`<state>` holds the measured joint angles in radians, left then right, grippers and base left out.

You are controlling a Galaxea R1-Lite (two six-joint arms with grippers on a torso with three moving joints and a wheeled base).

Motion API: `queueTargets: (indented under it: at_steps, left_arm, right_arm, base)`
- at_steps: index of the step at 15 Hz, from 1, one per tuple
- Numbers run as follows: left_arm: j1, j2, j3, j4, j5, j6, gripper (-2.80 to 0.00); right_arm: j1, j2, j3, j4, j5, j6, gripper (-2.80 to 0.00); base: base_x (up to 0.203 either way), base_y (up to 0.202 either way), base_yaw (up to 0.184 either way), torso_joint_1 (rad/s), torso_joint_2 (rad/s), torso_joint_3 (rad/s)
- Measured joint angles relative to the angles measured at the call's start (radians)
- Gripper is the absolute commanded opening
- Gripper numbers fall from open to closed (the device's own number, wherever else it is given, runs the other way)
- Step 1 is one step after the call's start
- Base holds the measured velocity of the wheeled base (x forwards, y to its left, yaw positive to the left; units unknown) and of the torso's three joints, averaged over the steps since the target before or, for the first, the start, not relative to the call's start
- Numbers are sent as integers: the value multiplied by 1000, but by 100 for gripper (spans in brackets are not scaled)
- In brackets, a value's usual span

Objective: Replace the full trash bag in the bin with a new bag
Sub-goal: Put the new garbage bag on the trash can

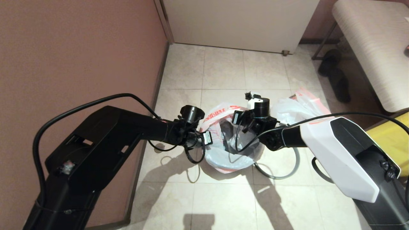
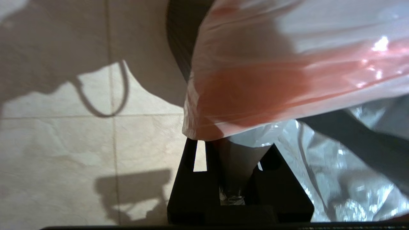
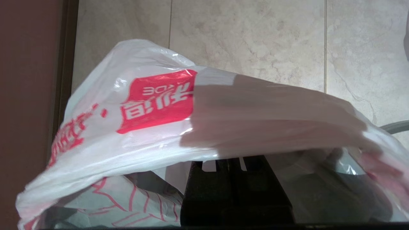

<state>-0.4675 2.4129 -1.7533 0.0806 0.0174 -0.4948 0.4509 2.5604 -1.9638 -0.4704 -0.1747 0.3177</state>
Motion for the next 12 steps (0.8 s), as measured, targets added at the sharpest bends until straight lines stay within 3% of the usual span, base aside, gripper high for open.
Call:
queueTargets:
  at_steps: [4, 12]
  left_arm:
    - [-3, -3, 25, 9, -116, 4, -280]
    - [0, -3, 49, -2, -155, 11, -280]
  right_arm:
    - [-13, -24, 0, -11, -1, 0, -280]
    - [-63, 6, 4, -14, 6, -13, -280]
  base:
    - [0, 0, 0, 0, 0, 0]
    - [0, 0, 0, 0, 0, 0]
